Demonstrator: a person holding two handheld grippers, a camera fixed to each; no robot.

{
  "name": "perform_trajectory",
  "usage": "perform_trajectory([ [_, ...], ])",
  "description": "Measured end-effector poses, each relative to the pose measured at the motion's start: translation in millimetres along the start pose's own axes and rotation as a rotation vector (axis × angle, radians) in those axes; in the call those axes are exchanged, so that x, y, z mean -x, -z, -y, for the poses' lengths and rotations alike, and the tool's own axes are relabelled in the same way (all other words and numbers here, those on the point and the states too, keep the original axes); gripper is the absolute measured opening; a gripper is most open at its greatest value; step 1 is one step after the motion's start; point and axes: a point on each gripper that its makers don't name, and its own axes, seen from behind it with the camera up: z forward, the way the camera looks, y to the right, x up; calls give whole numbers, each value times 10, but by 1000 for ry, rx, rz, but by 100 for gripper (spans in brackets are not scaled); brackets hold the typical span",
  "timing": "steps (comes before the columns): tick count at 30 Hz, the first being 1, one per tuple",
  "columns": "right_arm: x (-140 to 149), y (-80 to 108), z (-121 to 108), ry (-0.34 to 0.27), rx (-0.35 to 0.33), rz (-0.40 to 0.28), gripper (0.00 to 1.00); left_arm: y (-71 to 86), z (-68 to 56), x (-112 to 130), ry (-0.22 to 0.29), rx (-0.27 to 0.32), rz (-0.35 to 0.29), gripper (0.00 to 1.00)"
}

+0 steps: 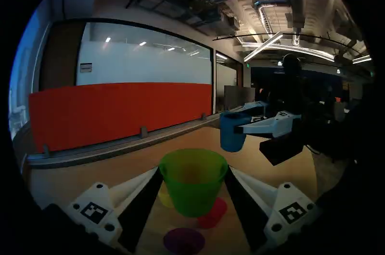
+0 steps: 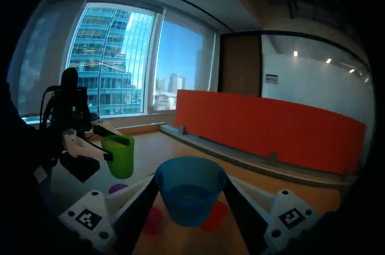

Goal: Pour water

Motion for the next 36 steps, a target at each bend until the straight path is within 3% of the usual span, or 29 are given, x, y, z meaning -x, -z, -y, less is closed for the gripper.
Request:
perform_trajectory([
  [15,-170,-67,61,46,-39,-20,92,-36,8,83,3,3,6,88],
  [36,-669,-240,141,279,-71,-67,92,-20,-71,81,-12,5,-1,87],
])
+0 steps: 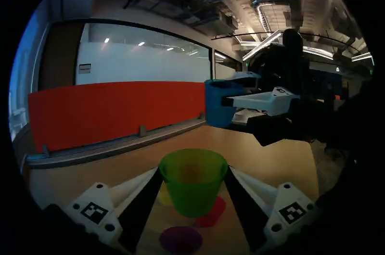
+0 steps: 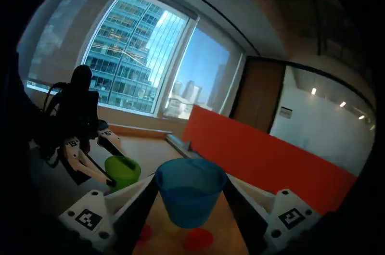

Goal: Pour water

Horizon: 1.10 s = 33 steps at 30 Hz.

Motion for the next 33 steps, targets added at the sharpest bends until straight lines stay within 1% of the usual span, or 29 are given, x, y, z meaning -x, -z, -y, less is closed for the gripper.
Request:
perform_trajectory([
  [9,-214,-95,-3,125,-11,-12,92,-11,-71,-38,-1,11,-5,87],
  [15,-290,-175,-16,203,-19,-10,92,-9,-85,-29,0,14,-5,88],
  [26,-411,-294,-51,348,-9,-12,92,8,-132,-37,-6,21,-10,88],
  [33,-467,-365,-72,428,-5,-11,92,7,-162,-60,-12,26,-14,87],
])
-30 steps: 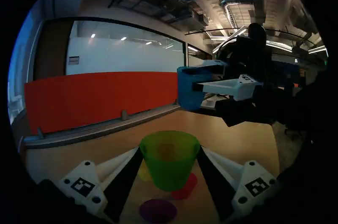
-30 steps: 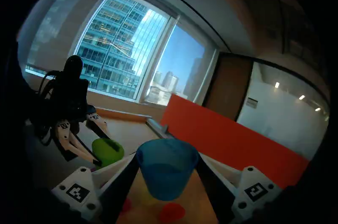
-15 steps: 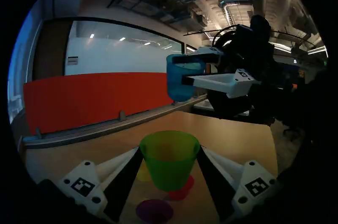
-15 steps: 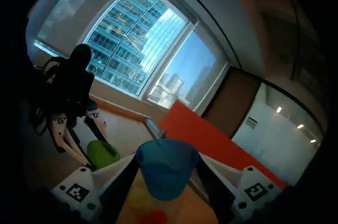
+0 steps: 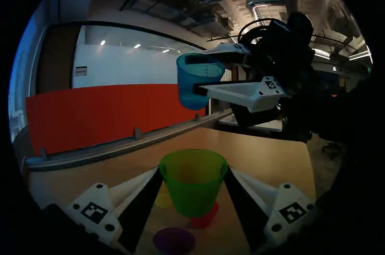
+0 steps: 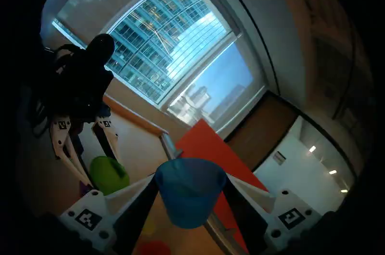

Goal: Pour water

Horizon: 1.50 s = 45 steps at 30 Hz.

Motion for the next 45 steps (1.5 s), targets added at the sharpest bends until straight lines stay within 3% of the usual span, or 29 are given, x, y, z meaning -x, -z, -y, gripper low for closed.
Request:
perform_trajectory([
  [29,-154,-227,-60,271,6,14,92,14,-79,-42,-2,22,-15,88],
  [45,-143,-310,-84,371,8,22,92,0,-108,-73,0,33,-22,87],
])
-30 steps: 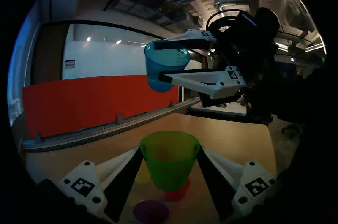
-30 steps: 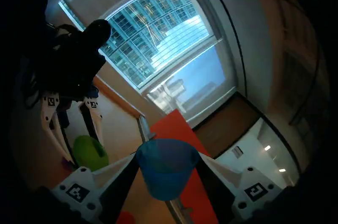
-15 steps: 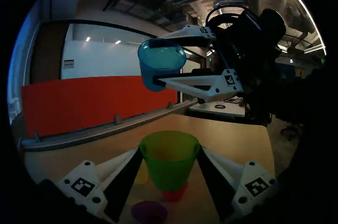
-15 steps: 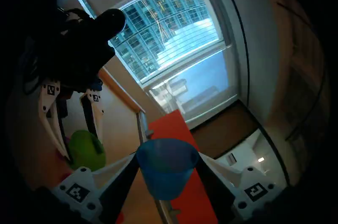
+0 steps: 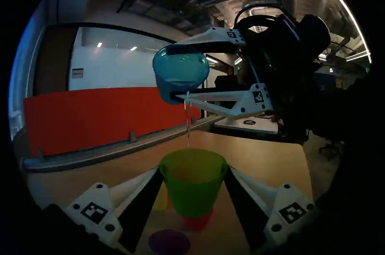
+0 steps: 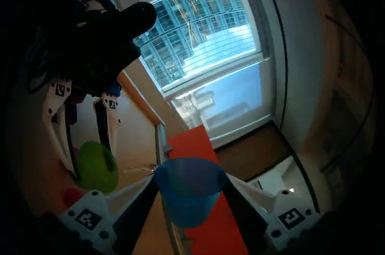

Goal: Pour water

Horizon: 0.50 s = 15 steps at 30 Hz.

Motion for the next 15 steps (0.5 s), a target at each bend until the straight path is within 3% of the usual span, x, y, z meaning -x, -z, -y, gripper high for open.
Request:
perform_trajectory([
  [15,12,-2,-43,59,18,3,92,-19,-30,11,-3,11,4,87],
])
